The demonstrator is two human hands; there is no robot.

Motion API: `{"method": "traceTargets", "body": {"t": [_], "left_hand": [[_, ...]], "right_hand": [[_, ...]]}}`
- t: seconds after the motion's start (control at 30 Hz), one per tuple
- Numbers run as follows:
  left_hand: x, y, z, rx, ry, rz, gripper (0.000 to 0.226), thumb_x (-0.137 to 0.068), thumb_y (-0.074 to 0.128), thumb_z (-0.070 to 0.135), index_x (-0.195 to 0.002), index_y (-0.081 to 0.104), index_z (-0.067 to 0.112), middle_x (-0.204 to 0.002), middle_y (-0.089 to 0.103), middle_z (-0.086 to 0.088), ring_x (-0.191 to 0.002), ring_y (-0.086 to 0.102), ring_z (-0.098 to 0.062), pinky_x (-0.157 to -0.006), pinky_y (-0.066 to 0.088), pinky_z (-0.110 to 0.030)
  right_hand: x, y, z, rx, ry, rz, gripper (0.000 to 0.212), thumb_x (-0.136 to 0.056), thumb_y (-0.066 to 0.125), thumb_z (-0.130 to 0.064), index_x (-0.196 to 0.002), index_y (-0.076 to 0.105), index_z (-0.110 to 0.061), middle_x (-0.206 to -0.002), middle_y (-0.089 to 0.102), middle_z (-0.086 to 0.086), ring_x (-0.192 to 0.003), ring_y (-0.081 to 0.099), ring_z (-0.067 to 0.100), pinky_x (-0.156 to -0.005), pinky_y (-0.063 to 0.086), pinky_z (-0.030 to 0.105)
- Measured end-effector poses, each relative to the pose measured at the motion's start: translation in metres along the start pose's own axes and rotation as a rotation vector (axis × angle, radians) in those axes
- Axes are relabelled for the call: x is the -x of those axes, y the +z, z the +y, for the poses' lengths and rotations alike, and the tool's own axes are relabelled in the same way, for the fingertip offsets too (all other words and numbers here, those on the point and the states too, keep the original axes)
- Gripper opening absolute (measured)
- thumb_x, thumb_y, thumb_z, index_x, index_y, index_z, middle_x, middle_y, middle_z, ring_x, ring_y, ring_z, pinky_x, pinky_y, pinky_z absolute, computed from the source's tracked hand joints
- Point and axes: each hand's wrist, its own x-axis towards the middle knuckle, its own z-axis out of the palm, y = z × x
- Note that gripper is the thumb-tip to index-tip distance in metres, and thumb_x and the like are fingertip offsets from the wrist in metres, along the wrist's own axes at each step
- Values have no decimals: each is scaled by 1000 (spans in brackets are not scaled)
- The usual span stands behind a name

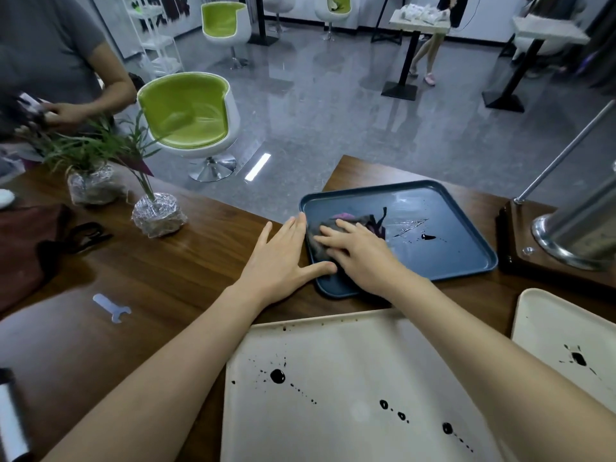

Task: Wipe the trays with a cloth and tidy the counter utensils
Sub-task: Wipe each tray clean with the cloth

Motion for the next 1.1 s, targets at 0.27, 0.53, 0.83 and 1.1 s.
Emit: {"method": "traceTargets", "body": {"t": [0.27, 0.53, 0.83, 1.1], "left_hand": [[-1, 2, -1, -19, 1, -7, 128, -68, 19, 99, -164, 1, 16, -172, 6, 1, -157, 2, -10, -128, 0, -46], [-1, 0, 2, -14, -16, -11, 124, -70, 25, 97, -164, 2, 18, -171, 8, 3, -157, 3, -9, -128, 1, -45], [-1, -1, 2, -16, -11, 2, 129, -65, 21, 98, -164, 4, 17, -171, 11, 1, -157, 5, -10, -128, 2, -45], [0, 0, 2, 17, -14, 32, 118, -76, 44, 90, -164, 7, 20, -171, 13, 4, -156, 5, -7, -129, 0, -44]], "right_hand": [[30, -27, 42, 120, 112, 14, 43, -105, 43, -20, -147, 47, -29, -158, 36, -8, -145, 29, 23, -111, 25, 34], [-46, -7, 24, 234, 180, 76, 45, -105, 32, -20, -150, 37, -27, -159, 34, -2, -148, 24, 31, -117, 22, 46], [29, -14, 5, 123, -118, -2, 33, -104, 45, -23, -133, 59, -31, -139, 52, -11, -130, 39, 17, -101, 36, 31], [-52, -3, 2, 228, 1, 46, 42, -103, 40, -18, -144, 45, -26, -152, 42, -4, -142, 32, 26, -110, 30, 41]]}}
